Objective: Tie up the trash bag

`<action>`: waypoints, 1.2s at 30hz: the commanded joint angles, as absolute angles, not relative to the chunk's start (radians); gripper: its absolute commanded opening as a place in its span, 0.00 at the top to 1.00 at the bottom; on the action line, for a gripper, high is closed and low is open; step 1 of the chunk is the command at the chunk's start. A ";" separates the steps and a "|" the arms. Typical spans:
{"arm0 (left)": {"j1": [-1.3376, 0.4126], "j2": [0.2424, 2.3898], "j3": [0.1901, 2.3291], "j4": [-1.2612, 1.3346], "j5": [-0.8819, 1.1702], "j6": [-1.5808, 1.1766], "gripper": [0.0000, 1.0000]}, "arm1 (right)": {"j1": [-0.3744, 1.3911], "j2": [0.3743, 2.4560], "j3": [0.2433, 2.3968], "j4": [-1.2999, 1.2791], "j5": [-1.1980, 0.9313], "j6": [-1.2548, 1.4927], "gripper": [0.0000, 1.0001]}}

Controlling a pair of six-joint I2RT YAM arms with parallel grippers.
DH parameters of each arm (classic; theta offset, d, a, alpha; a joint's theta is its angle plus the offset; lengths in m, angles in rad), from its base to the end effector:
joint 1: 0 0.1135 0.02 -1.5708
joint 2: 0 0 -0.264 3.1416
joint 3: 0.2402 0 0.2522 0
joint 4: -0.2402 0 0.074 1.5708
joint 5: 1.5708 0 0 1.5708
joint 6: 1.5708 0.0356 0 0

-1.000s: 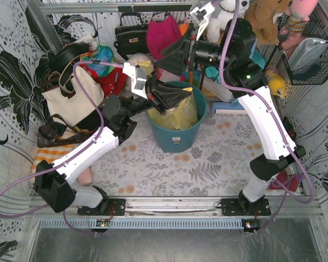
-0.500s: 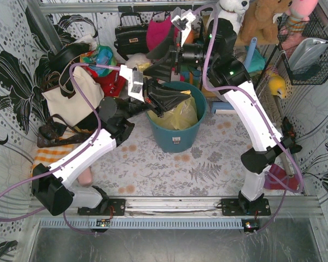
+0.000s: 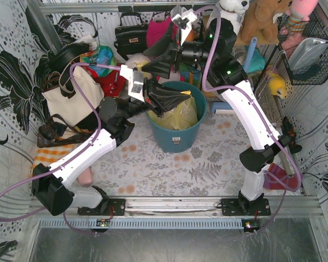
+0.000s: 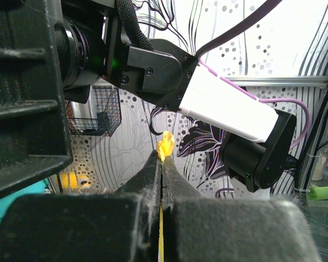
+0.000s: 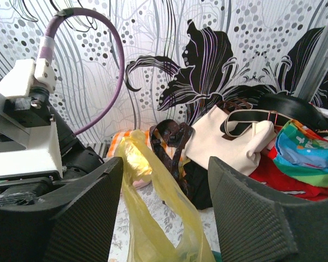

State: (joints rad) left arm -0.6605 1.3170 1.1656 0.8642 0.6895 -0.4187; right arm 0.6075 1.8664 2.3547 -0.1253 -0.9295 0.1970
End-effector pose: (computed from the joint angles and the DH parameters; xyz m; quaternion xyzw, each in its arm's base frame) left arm 0.2085 -0.1907 0.4578 0.3523 0.3516 -0.5603 0.6620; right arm 0.2909 0.2370 0.5678 -0.4646 0.4218 0.5223 0.5775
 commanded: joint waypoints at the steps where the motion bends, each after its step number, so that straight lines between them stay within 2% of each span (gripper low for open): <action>1: -0.664 1.318 1.169 0.894 0.698 -0.432 1.00 | 0.610 1.891 2.402 -0.054 -0.974 0.222 0.36; 6: -0.663 1.321 1.172 0.889 0.698 -0.432 1.00 | 0.609 1.906 2.408 -0.043 -0.999 0.237 0.40; 12: -0.665 1.321 1.174 0.888 0.699 -0.433 1.00 | 0.609 1.918 2.418 -0.027 -1.015 0.261 0.54; 14: -0.665 1.321 1.172 0.887 0.698 -0.432 1.00 | 0.609 1.913 2.409 -0.011 -1.011 0.267 0.67; 16: -0.666 1.321 1.172 0.889 0.695 -0.432 1.00 | 0.611 1.904 2.395 0.008 -0.994 0.280 0.90; 17: -0.665 1.321 1.172 0.888 0.693 -0.432 1.00 | 0.612 1.898 2.387 0.016 -0.981 0.282 0.97; 18: -0.666 1.322 1.172 0.888 0.690 -0.430 1.00 | 0.612 1.890 2.376 0.025 -0.961 0.287 1.00; 25: -0.665 1.322 1.172 0.888 0.675 -0.416 1.00 | 0.616 1.802 2.266 0.096 -0.853 0.344 1.00; 36: -0.664 1.311 1.162 0.869 0.541 -0.354 1.00 | 0.618 1.556 1.974 0.058 -0.538 0.357 1.00</action>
State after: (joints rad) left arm -0.6605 1.3209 1.1622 0.8551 0.6075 -0.4007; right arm 0.6117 1.6440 2.0159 0.0338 -0.6685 0.3325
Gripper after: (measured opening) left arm 0.009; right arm 0.003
